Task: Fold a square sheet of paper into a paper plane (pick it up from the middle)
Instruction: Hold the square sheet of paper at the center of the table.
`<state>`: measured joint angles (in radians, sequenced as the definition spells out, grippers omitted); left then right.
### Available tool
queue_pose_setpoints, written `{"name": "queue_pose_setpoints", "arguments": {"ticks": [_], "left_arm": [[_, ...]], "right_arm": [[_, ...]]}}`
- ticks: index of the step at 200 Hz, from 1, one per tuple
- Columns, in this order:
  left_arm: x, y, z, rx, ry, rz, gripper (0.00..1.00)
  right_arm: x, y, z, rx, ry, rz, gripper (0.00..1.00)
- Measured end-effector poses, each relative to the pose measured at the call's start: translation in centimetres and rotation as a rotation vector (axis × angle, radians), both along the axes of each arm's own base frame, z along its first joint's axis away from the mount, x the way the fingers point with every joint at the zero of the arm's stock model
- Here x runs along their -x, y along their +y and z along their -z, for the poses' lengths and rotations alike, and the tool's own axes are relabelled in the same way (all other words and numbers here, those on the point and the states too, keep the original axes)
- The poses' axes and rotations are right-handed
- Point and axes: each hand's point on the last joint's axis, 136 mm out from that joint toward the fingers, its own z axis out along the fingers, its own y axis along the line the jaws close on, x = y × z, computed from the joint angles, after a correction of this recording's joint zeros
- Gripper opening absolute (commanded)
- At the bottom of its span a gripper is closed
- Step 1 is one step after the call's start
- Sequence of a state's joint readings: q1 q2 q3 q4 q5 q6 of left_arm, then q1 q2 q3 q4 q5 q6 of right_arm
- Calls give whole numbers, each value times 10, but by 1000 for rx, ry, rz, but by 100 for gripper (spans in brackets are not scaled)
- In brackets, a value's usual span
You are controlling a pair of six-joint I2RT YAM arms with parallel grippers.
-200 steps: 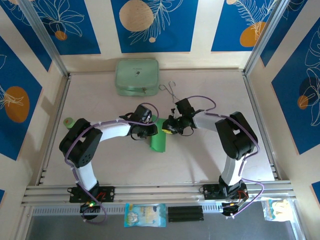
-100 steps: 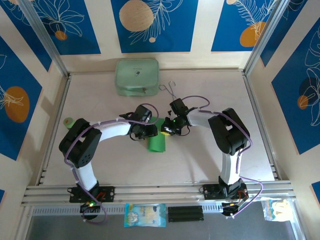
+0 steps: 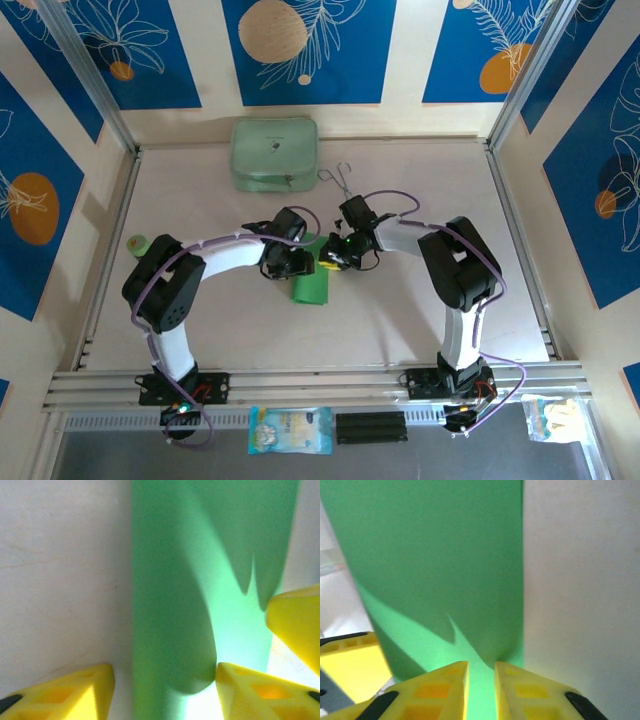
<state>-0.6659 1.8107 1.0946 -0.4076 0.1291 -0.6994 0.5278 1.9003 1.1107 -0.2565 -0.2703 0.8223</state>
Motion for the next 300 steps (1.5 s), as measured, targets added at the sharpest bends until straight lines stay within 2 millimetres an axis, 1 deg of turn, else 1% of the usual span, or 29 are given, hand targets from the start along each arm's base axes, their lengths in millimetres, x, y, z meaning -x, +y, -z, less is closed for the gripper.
{"name": "queue_pose_setpoints", "arguments": {"ticks": [22, 40, 52, 68, 82, 104, 124, 162, 240, 274, 300], "left_arm": [[0, 2, 2, -15, 0, -2, 48], [-1, 3, 3, -20, -3, -5, 44], [-1, 4, 3, -23, -3, -8, 43], [-1, 5, 3, -29, -3, -9, 42], [-1, 6, 4, -32, -2, -9, 41], [0, 6, 4, -33, -1, -7, 41], [-1, 5, 4, -40, -2, 10, 43], [0, 5, 5, -45, -6, 43, 46], [0, 5, 7, -50, -9, 69, 46], [0, 5, 7, -54, -8, 80, 46], [0, 5, 8, -57, -8, 86, 46]], "right_arm": [[-6, -3, -24, -38, -45, 19, 35], [-11, -13, -47, -67, -99, 56, 36], [-13, -21, -59, -77, -128, 78, 36], [-14, -32, -65, -78, -149, 105, 36], [-14, -42, -64, -69, -149, 127, 36], [-12, -54, -54, -46, -129, 156, 36], [-10, -59, -48, -34, -115, 166, 36], [-10, -59, -48, -34, -114, 165, 36], [-10, -59, -48, -35, -113, 164, 35], [-9, -56, -48, -43, -112, 156, 34], [-6, -51, -47, -55, -108, 139, 33]]}}
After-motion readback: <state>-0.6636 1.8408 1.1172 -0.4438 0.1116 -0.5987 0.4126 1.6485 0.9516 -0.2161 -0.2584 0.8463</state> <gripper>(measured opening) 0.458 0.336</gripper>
